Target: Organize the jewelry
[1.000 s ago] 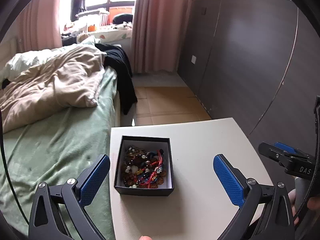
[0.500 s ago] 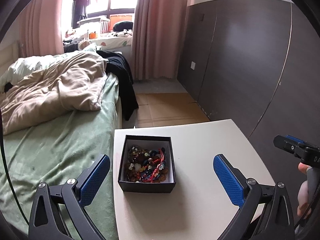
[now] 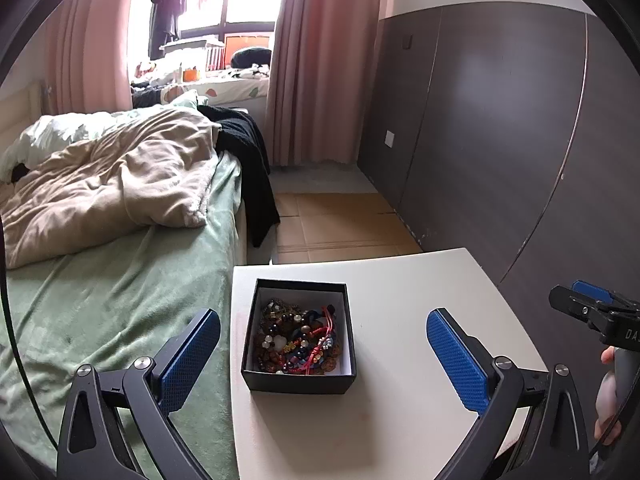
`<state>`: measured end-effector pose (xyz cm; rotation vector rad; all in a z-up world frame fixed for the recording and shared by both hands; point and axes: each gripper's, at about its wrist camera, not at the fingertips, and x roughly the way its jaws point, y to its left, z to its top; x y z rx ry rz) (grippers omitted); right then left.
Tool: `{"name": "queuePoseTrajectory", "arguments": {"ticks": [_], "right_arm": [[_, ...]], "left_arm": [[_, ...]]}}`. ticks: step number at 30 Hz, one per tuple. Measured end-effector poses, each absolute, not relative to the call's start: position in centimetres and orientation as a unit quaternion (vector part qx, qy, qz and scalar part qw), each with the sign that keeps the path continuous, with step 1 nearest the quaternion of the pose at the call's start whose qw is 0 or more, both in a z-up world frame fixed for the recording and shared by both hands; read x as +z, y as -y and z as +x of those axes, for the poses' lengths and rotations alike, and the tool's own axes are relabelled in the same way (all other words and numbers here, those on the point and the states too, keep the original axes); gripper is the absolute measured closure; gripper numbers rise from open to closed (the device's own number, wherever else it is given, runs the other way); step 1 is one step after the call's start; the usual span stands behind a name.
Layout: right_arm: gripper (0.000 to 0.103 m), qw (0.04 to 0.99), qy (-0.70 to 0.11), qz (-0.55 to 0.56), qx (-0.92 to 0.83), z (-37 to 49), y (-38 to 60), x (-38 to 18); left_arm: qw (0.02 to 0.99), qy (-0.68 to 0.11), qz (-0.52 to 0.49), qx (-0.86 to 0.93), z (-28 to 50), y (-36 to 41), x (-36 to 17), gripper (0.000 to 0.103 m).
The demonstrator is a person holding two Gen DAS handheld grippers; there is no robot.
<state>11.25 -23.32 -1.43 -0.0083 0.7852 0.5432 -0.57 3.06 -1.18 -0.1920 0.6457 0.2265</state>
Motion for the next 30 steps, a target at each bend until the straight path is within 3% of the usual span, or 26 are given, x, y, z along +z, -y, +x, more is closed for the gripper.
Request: {"name": "queuePoseTrajectory", "arguments": {"ticks": [30], "right_arm": [[0.000,0.888,-0.375,-0.012,0.265,11.14,23.41,-1.41]], "left_arm": [[0.940,-0.308,-0.087,0.116,-0.56,-2.85,-1.11,0.000]]}}
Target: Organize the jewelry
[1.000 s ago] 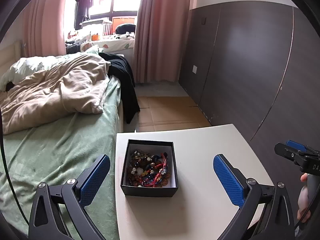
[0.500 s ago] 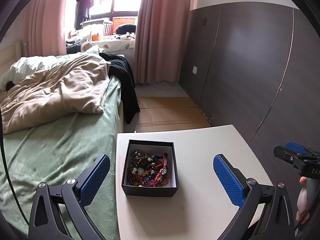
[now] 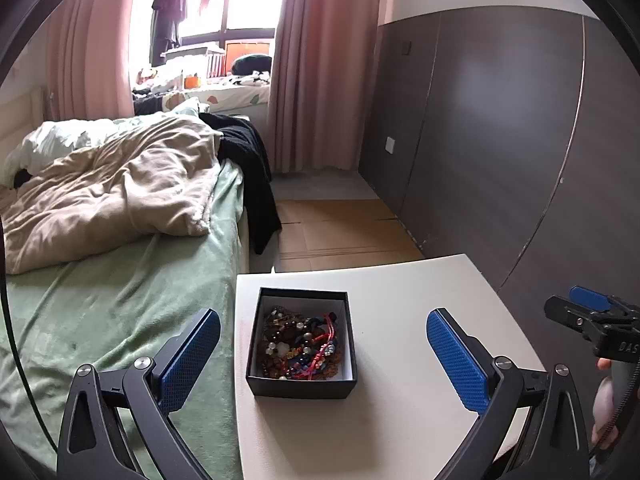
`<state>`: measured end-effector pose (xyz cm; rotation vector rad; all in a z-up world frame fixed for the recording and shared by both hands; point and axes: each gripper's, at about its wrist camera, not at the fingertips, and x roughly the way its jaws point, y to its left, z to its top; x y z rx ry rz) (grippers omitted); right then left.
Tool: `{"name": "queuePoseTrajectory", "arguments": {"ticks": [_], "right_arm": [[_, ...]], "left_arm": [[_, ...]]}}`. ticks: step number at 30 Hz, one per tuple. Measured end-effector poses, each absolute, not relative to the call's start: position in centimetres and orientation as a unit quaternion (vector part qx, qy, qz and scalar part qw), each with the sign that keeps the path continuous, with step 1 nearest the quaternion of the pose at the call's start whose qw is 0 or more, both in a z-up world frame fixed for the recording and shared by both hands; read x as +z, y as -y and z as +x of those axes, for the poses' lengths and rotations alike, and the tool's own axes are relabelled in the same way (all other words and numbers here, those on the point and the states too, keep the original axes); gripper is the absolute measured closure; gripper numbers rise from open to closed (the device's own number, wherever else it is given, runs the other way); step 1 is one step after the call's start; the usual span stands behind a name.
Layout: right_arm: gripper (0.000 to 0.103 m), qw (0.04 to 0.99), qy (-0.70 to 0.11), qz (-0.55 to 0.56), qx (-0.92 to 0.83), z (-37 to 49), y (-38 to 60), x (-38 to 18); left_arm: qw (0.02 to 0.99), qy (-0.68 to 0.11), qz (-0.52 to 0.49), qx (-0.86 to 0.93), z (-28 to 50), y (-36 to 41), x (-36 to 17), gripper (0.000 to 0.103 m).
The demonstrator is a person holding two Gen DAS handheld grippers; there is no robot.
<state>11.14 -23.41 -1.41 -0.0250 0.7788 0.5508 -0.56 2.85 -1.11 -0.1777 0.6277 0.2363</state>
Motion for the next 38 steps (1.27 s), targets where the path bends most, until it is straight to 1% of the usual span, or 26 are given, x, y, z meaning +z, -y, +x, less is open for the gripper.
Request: {"name": "queuePoseTrajectory", "arguments": {"ticks": [30,38], "right_arm": [[0.000,0.893,-0.362,-0.020,0.266,11.13,23.86,-0.95],[0.000,0.894,-0.362,-0.015,0.265,11.19,24.15,-0.72]], "left_arm": [[0.939,-0.314,-0.100,0.097,-0.73,-2.44,-0.77,0.000],[0.942,-0.311,-0.086,0.097,-0.76,-2.22,-0.61,0.000]]}}
